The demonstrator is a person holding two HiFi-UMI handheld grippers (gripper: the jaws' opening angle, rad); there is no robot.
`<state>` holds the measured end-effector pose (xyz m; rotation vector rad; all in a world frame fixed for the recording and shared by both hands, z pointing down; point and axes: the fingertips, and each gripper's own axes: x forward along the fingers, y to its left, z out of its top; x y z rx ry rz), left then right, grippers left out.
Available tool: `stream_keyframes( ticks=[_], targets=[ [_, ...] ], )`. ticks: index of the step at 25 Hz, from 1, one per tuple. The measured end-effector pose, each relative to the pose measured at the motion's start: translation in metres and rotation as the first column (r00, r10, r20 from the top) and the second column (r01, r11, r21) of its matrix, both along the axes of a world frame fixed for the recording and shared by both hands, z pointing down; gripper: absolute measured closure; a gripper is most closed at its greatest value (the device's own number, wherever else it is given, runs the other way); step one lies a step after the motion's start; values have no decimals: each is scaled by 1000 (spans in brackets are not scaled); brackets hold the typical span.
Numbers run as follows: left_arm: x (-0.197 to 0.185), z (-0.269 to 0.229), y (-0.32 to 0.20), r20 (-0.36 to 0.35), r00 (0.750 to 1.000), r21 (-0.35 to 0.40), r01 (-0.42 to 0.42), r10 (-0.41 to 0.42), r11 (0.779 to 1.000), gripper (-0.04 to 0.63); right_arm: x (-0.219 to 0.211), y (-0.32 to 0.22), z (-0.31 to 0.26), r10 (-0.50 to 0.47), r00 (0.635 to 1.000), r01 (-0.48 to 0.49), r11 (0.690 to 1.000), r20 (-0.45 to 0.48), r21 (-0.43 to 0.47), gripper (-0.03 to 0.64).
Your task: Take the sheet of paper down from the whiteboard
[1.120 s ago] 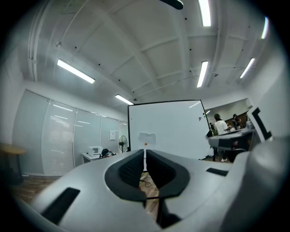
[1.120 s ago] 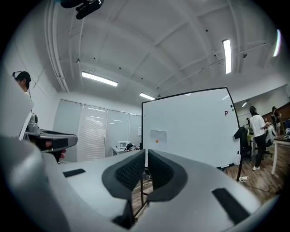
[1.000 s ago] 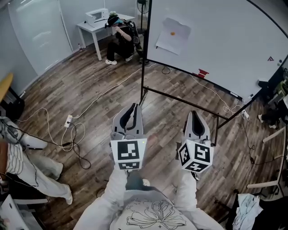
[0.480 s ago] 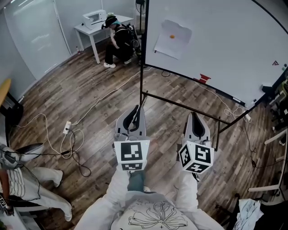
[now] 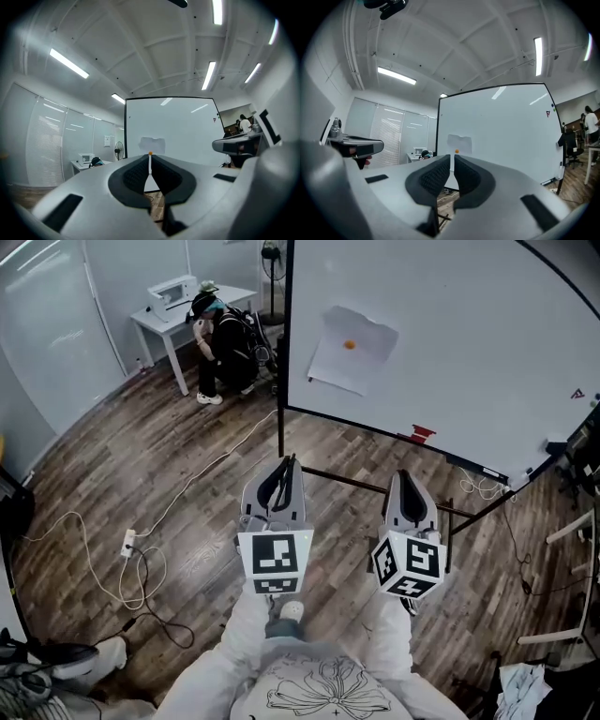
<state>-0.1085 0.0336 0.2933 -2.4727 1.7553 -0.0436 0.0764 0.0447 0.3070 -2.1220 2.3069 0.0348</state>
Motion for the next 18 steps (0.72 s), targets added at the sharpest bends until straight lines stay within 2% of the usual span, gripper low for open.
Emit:
stream_keyframes(
  ticks=[9,18],
  targets=[
    [-10,9,-80,-7,1000,-18,-27,27,999,578,-12,-73,11,26,1000,-26,999,-11,-28,604],
    [8,25,-140,-9,999,-50,-44,43,998,578,2,-131,26,34,999,-35,998,-16,-59,604]
  ],
)
